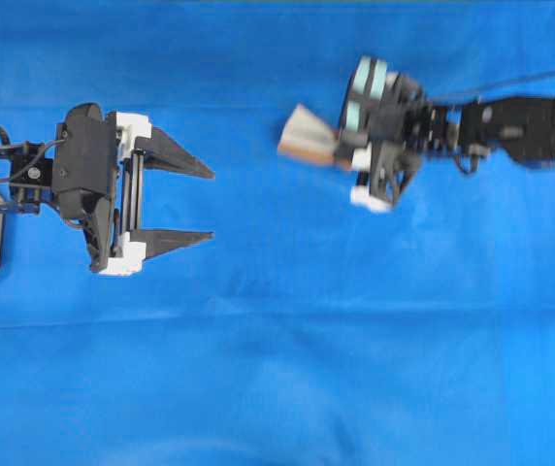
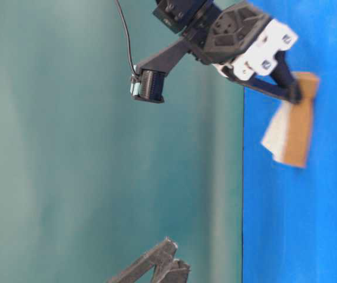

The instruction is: Hand over the sponge with the left arm and wipe it with the right arm.

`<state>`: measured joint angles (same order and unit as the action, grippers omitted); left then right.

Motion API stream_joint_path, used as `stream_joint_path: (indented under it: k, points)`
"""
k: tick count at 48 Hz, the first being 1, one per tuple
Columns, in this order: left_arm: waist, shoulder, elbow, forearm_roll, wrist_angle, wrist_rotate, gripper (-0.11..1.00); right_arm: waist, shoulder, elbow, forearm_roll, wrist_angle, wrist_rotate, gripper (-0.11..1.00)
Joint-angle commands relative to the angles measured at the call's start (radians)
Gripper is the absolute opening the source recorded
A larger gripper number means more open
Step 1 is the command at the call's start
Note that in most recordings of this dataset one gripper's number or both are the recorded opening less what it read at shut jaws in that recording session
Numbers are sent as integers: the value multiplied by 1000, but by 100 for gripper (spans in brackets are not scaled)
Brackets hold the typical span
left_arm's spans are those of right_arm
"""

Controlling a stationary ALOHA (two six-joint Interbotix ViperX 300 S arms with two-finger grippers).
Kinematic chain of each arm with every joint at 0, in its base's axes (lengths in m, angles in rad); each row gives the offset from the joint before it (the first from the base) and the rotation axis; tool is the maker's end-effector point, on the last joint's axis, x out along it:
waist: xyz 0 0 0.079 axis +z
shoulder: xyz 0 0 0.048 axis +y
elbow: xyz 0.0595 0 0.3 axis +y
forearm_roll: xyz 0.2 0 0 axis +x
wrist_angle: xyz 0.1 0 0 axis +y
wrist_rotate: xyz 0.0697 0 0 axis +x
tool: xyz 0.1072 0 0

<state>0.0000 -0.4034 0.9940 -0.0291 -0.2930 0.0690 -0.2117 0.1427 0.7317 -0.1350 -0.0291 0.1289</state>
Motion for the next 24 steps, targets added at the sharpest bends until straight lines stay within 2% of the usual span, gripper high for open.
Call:
stream_joint_path:
  k: [1, 7, 13, 20, 24]
  points:
    - [-2, -5, -14, 0, -9, -2, 90, 112, -18, -6, 18, -3, 25, 20]
    - [-3, -5, -14, 0, -9, 2, 90, 227, -17, -12, 41, -2, 77, 20]
    - [-2, -5, -14, 0, -9, 5, 90, 310, -17, -23, 41, -2, 123, 20]
    - [-2, -5, -12, 0, -8, 6, 90, 368, -15, -35, 41, 0, 161, 20]
    - [-3, -8, -11, 0, -8, 2, 90, 373, -15, -35, 43, 2, 170, 20]
